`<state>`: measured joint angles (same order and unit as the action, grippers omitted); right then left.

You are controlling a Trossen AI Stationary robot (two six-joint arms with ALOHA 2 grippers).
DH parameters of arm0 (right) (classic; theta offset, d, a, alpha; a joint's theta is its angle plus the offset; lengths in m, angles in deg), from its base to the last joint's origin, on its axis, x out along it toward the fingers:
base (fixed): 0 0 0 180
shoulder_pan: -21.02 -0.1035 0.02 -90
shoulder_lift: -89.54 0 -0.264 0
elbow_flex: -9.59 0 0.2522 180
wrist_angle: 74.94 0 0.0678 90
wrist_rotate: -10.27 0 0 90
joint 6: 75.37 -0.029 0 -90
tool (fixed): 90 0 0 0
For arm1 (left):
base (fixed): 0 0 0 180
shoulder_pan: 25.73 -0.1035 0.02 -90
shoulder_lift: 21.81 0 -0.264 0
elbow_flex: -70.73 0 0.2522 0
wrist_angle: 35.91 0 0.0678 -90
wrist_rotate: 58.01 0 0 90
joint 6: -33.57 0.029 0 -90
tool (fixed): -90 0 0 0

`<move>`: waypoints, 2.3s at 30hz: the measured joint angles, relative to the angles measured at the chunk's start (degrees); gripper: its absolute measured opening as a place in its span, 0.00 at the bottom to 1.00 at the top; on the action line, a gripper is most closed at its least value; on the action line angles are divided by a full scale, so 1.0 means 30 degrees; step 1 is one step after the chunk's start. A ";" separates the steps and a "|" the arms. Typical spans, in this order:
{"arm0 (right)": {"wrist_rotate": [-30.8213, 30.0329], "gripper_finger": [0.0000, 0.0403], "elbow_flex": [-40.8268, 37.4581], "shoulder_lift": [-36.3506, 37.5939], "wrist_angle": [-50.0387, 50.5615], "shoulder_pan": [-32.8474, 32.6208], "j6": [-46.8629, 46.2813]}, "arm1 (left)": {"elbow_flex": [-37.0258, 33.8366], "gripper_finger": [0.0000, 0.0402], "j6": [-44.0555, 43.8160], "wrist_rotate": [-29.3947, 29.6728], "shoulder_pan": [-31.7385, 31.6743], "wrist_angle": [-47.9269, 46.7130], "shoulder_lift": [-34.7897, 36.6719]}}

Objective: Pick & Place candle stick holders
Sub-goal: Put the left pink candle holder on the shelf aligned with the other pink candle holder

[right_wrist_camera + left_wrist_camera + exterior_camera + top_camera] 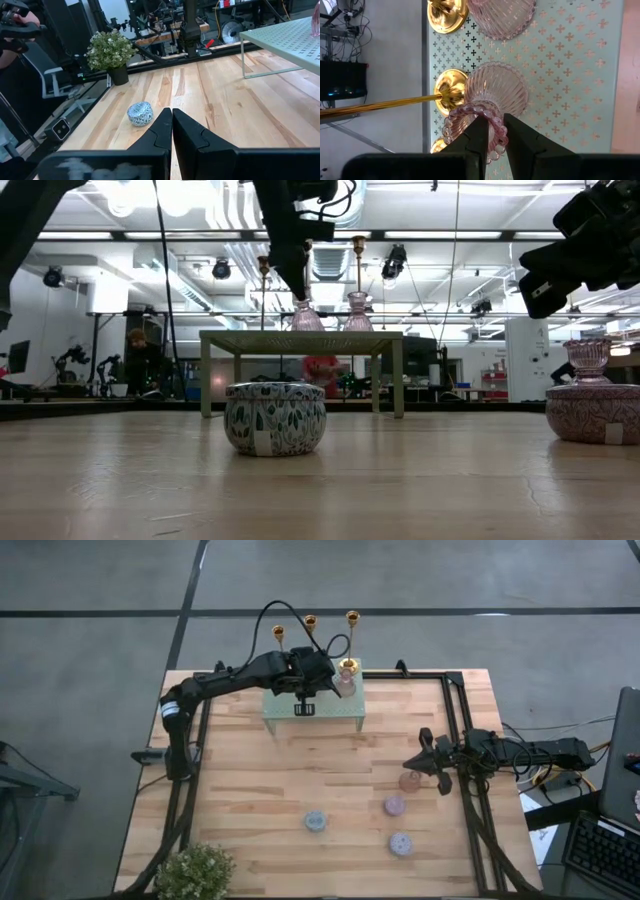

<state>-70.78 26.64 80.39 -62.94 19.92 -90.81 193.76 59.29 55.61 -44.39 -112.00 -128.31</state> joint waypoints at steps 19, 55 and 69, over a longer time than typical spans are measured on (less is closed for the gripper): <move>0.0000 0.02 0.0006 -0.0001 0.0000 0.0007 0.0000 | -0.0007 0.14 -0.0066 0.0031 -0.0054 -0.0571 0.0202; 0.0000 0.02 0.0007 0.0006 0.0000 0.0000 -0.0007 | -0.0060 0.28 -0.0981 -0.0474 -0.0168 0.1530 0.0226; 0.0007 0.02 0.0007 0.0007 0.0000 0.0000 0.0000 | -0.0277 0.28 -0.1071 0.0474 -0.0153 0.2421 0.0279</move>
<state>-70.76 26.66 80.41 -62.94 19.92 -90.81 192.93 56.07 57.03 -44.85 -104.74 -127.47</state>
